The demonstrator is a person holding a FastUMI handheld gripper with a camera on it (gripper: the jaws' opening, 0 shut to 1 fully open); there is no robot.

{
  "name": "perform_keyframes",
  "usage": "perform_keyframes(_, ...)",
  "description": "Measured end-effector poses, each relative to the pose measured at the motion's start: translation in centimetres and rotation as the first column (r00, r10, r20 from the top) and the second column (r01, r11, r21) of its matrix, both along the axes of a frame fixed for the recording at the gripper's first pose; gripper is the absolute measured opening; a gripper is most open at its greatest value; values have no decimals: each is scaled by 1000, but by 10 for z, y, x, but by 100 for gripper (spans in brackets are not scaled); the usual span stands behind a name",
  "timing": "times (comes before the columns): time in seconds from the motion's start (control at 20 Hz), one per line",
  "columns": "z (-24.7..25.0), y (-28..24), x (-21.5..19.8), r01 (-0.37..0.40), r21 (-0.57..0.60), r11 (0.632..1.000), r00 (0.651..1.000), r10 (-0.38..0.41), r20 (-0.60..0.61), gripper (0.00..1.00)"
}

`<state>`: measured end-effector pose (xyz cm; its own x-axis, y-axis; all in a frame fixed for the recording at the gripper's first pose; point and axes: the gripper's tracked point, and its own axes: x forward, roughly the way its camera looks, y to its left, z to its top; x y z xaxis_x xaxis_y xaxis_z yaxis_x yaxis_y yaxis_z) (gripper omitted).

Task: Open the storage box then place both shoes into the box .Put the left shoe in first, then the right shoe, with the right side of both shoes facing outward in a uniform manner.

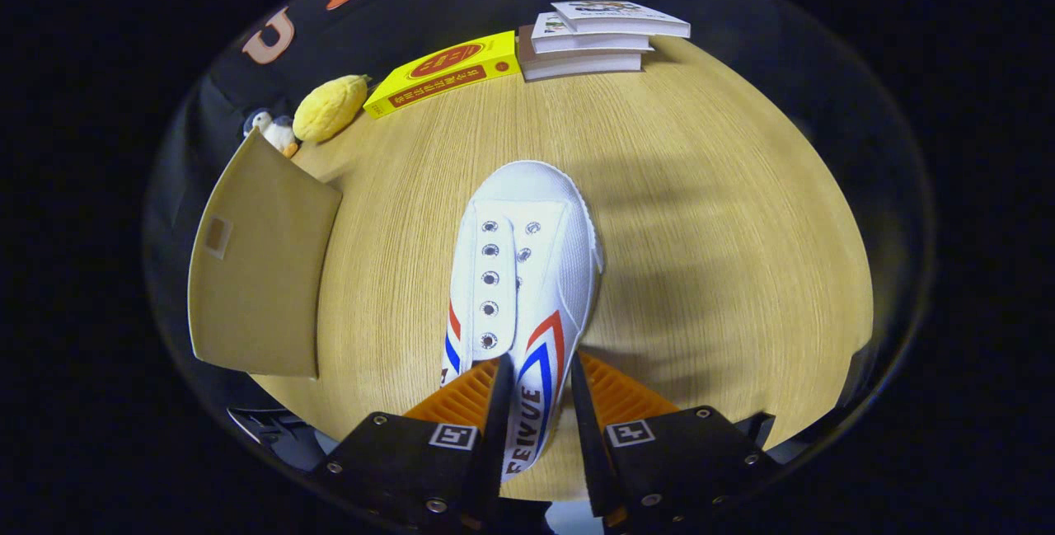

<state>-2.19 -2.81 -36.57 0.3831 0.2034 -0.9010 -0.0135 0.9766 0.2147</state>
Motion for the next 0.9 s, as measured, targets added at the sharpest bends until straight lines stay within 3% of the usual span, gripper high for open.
perform_keyframes(0.1,1,-2,1,37,45,998,999,-38,24,37)
perform_keyframes(0.25,1,-7,2,155,158,975,987,-160,19,10)
perform_keyframes(0.35,4,-7,1,202,211,956,977,-212,25,1)
perform_keyframes(0.6,36,8,16,256,341,905,954,-294,64,0)
perform_keyframes(0.9,113,51,25,168,382,909,956,-245,162,0)
